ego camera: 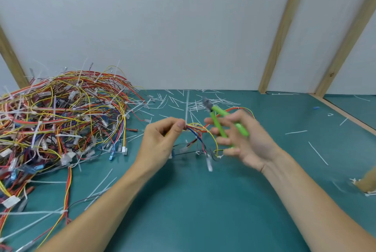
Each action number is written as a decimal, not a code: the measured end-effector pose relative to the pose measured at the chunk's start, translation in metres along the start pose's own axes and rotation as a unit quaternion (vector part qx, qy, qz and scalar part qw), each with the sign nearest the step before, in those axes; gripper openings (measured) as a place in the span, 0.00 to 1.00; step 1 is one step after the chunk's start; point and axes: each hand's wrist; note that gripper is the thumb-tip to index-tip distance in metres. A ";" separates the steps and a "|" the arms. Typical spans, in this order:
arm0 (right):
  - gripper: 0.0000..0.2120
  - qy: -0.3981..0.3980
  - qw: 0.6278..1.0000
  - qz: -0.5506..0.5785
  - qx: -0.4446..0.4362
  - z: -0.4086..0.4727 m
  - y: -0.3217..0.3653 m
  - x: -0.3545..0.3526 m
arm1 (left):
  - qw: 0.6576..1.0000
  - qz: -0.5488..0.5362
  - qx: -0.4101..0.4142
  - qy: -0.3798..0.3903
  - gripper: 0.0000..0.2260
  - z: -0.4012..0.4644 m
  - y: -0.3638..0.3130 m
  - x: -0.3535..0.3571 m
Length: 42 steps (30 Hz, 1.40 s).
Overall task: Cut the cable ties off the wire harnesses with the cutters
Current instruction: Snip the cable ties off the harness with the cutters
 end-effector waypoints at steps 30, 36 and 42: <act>0.08 -0.142 0.981 0.056 -0.119 0.015 -0.040 0.036 | 0.986 0.151 0.026 -0.064 0.04 -0.012 -0.003 0.021; 0.09 -0.090 0.990 -0.013 -0.109 0.014 -0.047 0.045 | 0.991 -0.026 -0.097 -0.087 0.12 -0.003 0.000 0.013; 0.06 -0.117 0.987 -0.007 -0.110 0.015 -0.046 0.042 | 0.994 -0.067 -0.068 -0.058 0.04 -0.006 -0.007 0.016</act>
Point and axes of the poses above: each hand's wrist, its own z-axis towards the middle knuckle, its own x-axis out of the palm, y = z × x, and after that the axes turned 3 degrees about -x, right-handed
